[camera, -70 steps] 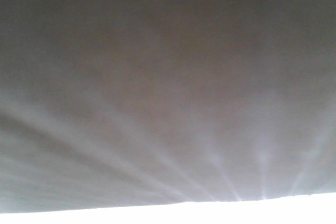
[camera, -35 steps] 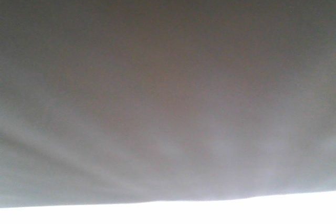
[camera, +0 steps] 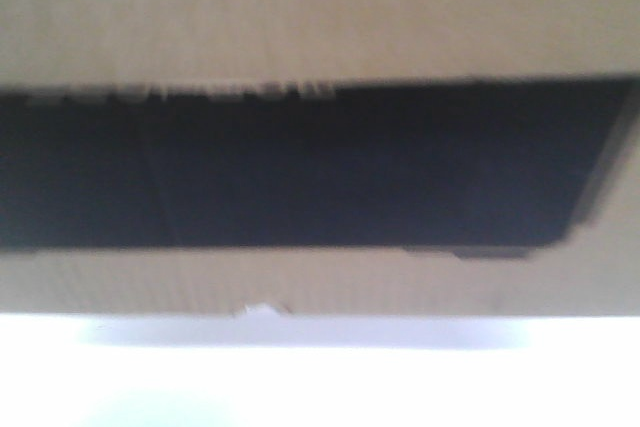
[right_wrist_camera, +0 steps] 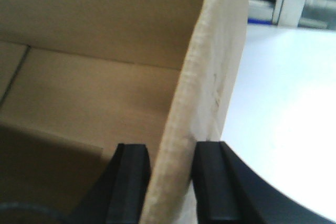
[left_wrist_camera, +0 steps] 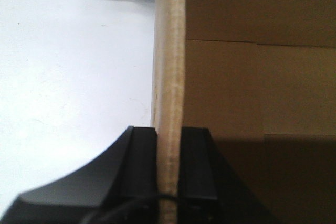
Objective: Grab box from left shelf to table start
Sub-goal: 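Lower the box onto the white table and open both grippers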
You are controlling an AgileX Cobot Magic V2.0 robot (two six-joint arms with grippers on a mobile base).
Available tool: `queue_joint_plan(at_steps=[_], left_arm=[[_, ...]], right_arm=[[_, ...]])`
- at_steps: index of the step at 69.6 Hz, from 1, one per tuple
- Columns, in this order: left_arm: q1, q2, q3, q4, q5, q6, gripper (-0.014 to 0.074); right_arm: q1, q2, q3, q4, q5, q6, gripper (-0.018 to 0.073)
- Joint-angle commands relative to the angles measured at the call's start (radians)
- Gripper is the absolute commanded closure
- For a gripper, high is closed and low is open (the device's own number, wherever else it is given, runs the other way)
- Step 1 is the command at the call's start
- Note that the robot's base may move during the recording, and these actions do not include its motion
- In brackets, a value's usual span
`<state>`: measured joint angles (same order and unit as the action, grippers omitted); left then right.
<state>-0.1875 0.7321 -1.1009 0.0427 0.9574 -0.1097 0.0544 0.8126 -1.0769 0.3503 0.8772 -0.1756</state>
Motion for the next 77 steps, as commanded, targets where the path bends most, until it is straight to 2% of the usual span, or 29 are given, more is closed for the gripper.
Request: queue_joint_plan(at_steps=[1, 28, 50, 56, 62, 70, 74, 77], left_arm=[[0.002, 0.111, -0.094, 0.050, -0.139, -0.001, 0.0687], [0.002, 0.433, -0.120, 0.050, -0.160, -0.001, 0.0687], [0.002, 0.533, -0.120, 0.072, -0.165, -0.001, 0.0686], [0.002, 0.533, -0.120, 0.070, -0.167, -0.001, 0.0676], [0.002, 0.533, -0.120, 0.065, -0.166, 0.025, 0.0561], [0.002, 0.533, -0.120, 0.048, -0.158, 0.032, 0.0293], [0.002, 0.533, -0.120, 0.030, -0.157, 0.032, 0.0179], [0.002, 0.533, -0.120, 0.021, -0.151, 0.032, 0.0104]], right_arm=[[0.003, 0.099, -0.090, 0.014, -0.058, -0.005, 0.0501], [0.003, 0.441, -0.116, -0.001, -0.105, -0.036, 0.0501], [0.003, 0.469, -0.116, -0.003, -0.110, -0.047, 0.0494], [0.003, 0.469, -0.116, -0.009, -0.105, -0.047, 0.0420], [0.003, 0.469, -0.116, -0.010, -0.102, -0.046, 0.0258], [0.003, 0.468, -0.117, -0.010, -0.097, -0.044, 0.0001], [0.003, 0.466, -0.117, -0.017, -0.094, -0.044, -0.0078], [0.003, 0.464, -0.117, -0.022, -0.088, -0.043, -0.0074]])
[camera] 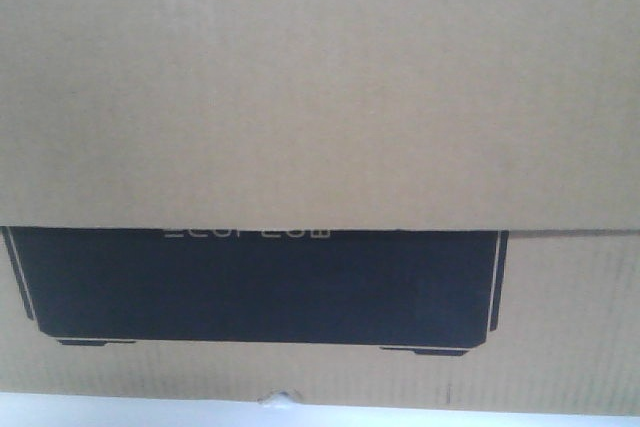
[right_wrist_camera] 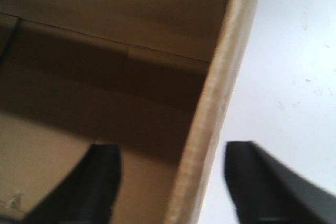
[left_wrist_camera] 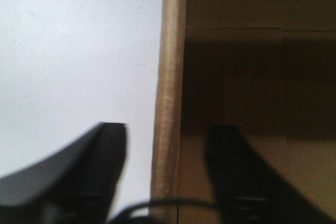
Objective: Grab box from left shelf to table start
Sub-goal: 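Lower the box onto the white table and open both grippers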
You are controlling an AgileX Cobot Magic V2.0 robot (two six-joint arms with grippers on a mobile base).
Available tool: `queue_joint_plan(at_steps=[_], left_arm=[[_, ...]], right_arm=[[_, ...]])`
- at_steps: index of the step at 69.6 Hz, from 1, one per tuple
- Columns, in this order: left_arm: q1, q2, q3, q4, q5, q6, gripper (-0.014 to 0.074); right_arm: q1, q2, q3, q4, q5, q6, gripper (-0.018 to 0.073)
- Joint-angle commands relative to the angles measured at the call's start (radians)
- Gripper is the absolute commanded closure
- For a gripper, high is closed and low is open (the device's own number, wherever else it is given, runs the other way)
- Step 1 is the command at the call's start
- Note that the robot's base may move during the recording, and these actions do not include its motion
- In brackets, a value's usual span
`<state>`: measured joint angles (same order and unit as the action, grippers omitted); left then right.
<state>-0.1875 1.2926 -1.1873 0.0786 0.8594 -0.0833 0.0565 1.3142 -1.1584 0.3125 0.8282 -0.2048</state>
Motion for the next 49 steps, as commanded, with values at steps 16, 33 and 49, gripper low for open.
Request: queue_joint_plan(at_steps=[16, 33, 49], left_arm=[[0.002, -0.051, -0.034, -0.041, -0.039, 0.006, 0.0057], [0.002, -0.183, -0.034, -0.041, -0.013, 0.006, 0.0069], [0.002, -0.382, -0.022, -0.029, 0.021, 0.006, 0.0160]], right_arm=[[0.000, -0.077, -0.037, -0.004, -0.018, -0.009, -0.0068], [0.000, -0.215, -0.037, -0.009, -0.013, 0.003, -0.0066], [0.000, -0.392, -0.035, -0.009, 0.026, 0.004, 0.0076]])
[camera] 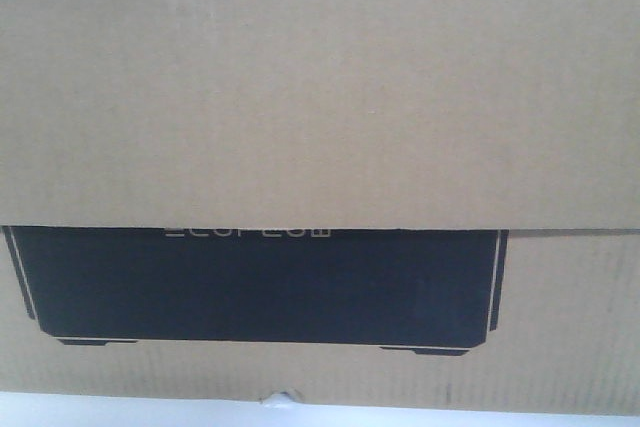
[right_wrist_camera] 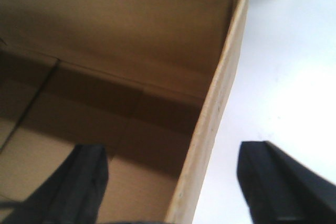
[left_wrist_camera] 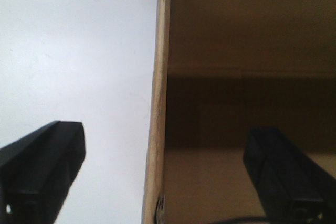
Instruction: Grab box from left shelf to table start
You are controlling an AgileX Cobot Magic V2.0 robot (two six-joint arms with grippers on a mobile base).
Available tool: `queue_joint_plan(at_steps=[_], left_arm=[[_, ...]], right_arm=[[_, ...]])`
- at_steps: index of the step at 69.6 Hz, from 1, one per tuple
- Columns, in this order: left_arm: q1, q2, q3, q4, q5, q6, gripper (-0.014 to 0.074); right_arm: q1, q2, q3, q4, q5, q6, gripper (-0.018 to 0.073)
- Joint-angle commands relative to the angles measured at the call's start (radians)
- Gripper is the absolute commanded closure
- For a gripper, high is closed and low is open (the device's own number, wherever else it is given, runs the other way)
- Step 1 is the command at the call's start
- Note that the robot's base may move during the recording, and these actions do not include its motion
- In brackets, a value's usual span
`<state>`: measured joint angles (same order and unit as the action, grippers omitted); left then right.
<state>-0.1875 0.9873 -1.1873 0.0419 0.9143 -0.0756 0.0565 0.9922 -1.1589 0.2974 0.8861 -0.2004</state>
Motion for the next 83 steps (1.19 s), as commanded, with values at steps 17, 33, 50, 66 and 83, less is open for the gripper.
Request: queue_joint_plan(at_steps=[17, 33, 50, 66, 83], left_arm=[[0.002, -0.310, 0.172, 0.079, -0.029, -0.002, 0.0449], [0.002, -0.519, 0.463, 0.083, -0.138, -0.002, 0.0700], [0.002, -0.682, 0.663, 0.083, -0.302, -0.002, 0.0696], [0.002, -0.715, 0.707, 0.083, -0.315, -0.002, 0.0696], [0.002, -0.715, 0.707, 0.083, -0.313, -0.002, 0.0696]], right_arm=[[0.000, -0.265, 0.036, 0.004, 0.027, 0.002, 0.0470], [0.000, -0.490, 0.305, 0.000, -0.070, 0.002, 0.0499], [0.000, -0.715, 0.602, -0.066, -0.280, 0.002, 0.0499], [0.000, -0.817, 0.749, -0.115, -0.447, 0.002, 0.0499], [0.000, -0.817, 0.752, -0.115, -0.452, 0.001, 0.0499]])
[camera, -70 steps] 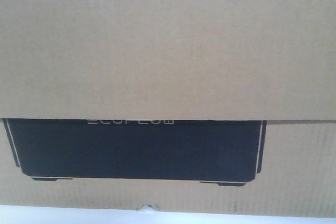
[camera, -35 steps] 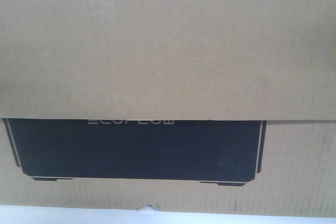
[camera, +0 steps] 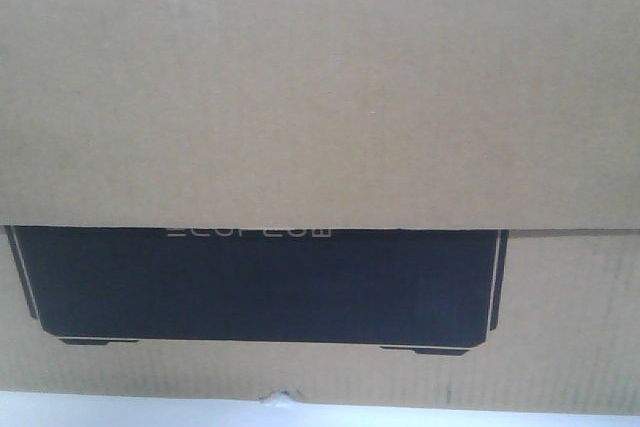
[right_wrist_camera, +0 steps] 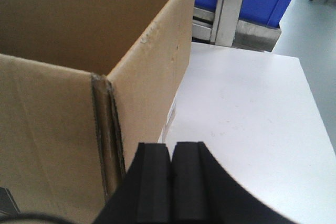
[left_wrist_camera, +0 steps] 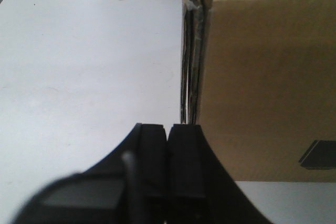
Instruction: Grab box from left shelf to table start
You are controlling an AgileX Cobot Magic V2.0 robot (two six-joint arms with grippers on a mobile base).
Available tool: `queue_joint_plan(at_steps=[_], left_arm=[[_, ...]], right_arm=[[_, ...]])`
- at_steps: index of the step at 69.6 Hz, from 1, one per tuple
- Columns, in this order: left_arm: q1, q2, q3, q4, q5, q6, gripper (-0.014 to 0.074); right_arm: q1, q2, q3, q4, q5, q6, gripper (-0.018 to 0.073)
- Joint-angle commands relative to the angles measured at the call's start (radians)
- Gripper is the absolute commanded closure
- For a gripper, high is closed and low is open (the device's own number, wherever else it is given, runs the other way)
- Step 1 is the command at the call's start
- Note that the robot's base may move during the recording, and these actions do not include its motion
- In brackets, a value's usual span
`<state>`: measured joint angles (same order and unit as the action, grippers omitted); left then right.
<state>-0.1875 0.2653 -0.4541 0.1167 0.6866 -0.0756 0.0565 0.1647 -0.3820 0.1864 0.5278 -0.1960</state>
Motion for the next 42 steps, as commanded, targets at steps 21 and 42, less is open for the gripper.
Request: queue_joint_plan(at_steps=[21, 42], left_arm=[[0.002, 0.007, -0.026, 0.008, -0.086, -0.002, 0.0696], [0.002, -0.012, -0.019, -0.003, -0.095, -0.002, 0.0696]], right_arm=[[0.000, 0.010, -0.025, -0.004, -0.090, -0.003, 0.0499], [0.000, 0.010, -0.025, -0.004, -0.090, -0.003, 0.0499]])
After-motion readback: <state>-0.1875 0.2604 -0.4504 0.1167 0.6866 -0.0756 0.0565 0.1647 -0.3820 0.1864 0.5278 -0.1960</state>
